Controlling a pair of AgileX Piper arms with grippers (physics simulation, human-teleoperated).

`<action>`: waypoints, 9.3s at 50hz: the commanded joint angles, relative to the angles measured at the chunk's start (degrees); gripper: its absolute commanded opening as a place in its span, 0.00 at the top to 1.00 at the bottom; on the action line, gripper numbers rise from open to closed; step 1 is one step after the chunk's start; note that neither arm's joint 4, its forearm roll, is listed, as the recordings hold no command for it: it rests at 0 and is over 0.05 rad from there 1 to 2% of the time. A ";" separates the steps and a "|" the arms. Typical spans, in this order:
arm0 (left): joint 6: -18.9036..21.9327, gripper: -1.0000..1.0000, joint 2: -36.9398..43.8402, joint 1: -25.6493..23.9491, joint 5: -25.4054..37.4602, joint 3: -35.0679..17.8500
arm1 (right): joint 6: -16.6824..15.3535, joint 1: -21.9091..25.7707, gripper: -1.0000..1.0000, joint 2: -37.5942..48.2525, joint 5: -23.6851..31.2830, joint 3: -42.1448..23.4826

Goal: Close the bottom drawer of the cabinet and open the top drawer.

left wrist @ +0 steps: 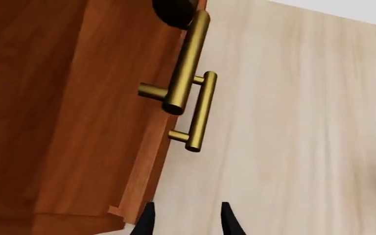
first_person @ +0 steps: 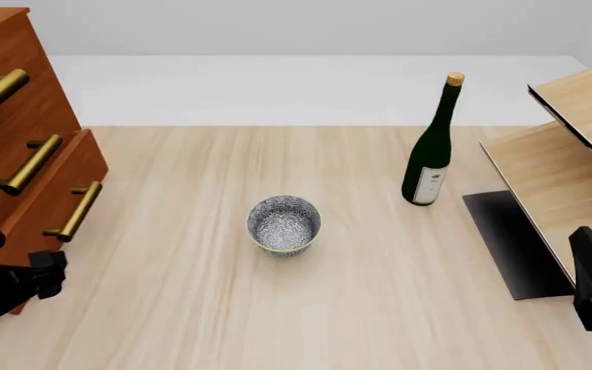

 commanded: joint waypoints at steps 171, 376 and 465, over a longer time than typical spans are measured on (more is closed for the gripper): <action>69.67 0.00 -19.52 -19.94 0.36 -11.55 | 1.56 -0.95 0.00 1.54 -1.45 -0.08; 89.06 0.00 7.33 6.19 -26.55 -16.65 | 1.06 -1.38 0.00 2.24 -2.25 -0.05; 92.11 1.00 7.86 -2.13 -30.16 -15.80 | 1.62 -1.81 0.00 0.74 -0.89 0.02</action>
